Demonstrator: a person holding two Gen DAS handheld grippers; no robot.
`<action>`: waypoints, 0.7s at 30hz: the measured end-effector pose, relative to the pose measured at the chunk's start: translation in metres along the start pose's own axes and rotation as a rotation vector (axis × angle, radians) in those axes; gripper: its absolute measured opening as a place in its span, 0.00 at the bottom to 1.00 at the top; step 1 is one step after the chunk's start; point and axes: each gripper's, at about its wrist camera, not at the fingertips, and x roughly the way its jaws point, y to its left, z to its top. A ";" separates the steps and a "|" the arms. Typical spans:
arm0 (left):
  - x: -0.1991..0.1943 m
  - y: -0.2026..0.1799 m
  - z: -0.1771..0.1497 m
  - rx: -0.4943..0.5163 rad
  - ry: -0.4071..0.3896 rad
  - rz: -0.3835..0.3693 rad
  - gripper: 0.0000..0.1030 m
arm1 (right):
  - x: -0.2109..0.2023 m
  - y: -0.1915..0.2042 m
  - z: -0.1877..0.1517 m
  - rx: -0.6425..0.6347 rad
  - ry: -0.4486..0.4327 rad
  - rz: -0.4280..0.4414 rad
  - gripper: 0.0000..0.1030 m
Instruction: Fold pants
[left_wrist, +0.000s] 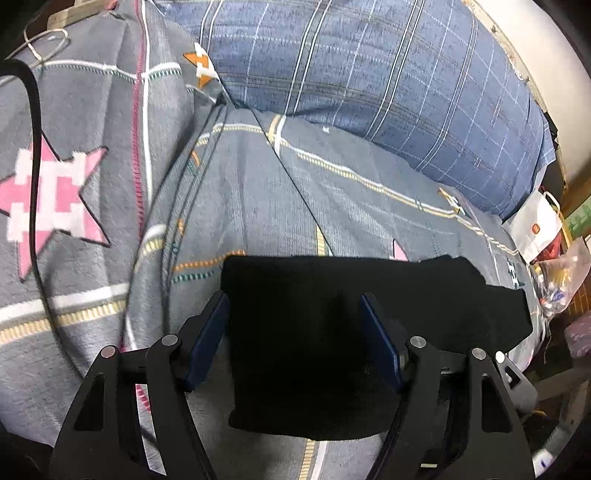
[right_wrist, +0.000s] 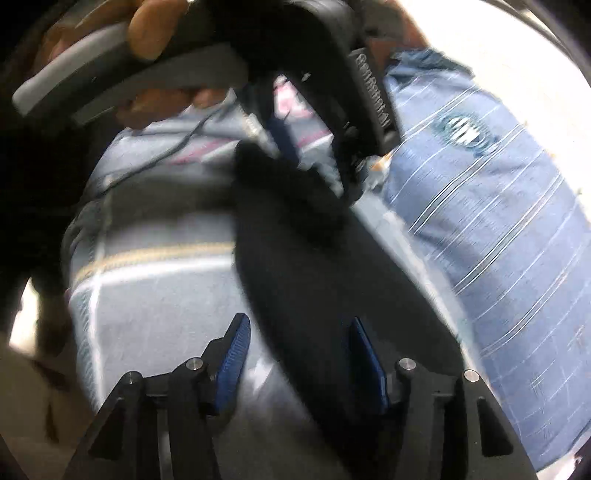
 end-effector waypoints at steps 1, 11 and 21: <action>-0.006 0.001 0.003 -0.001 -0.015 0.004 0.70 | 0.006 -0.004 0.005 0.034 0.000 -0.009 0.52; -0.037 0.008 0.017 -0.002 -0.086 0.042 0.70 | 0.005 -0.096 0.013 0.624 -0.139 0.231 0.53; -0.027 -0.014 0.011 0.048 -0.085 0.033 0.70 | -0.030 -0.100 -0.002 0.633 -0.168 0.299 0.56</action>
